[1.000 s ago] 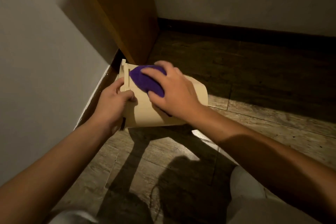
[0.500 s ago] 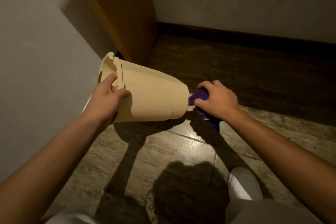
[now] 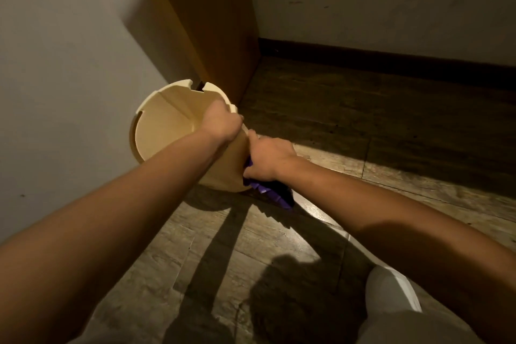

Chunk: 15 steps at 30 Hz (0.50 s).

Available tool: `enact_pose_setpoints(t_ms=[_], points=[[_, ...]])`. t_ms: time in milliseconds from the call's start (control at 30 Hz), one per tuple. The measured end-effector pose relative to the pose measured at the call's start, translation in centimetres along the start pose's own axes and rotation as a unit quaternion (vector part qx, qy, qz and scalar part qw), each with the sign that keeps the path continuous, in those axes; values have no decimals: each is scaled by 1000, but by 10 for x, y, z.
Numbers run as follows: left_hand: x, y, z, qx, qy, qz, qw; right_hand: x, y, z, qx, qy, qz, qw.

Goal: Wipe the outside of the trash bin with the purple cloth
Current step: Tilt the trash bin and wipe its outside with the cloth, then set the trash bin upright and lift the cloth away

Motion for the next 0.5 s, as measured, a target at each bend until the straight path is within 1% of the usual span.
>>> enact_pose_setpoints(t_ms=[167, 333, 400, 467, 500], points=[[12, 7, 32, -22, 3, -25, 999, 5, 22, 12, 17, -23, 33, 999], [20, 4, 41, -33, -3, -44, 998, 9, 48, 1, 16, -49, 27, 998], [15, 1, 25, -34, 5, -47, 998, -2, 65, -23, 51, -52, 53, 996], [7, 10, -7, 0, 29, -9, 1000, -26, 75, -63, 97, -49, 70, 992], [-1, 19, -26, 10, 39, 17, 999, -41, 73, -87, 124, -45, 63, 989]])
Point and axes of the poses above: each hand's wrist, its own x-axis towards the middle knuckle, its own z-axis out of the palm, y = z × x, the point moved 9 cm from there along x, towards the middle knuckle, and after that the axes turned 7 degrees about x, right-handed, at the moved point
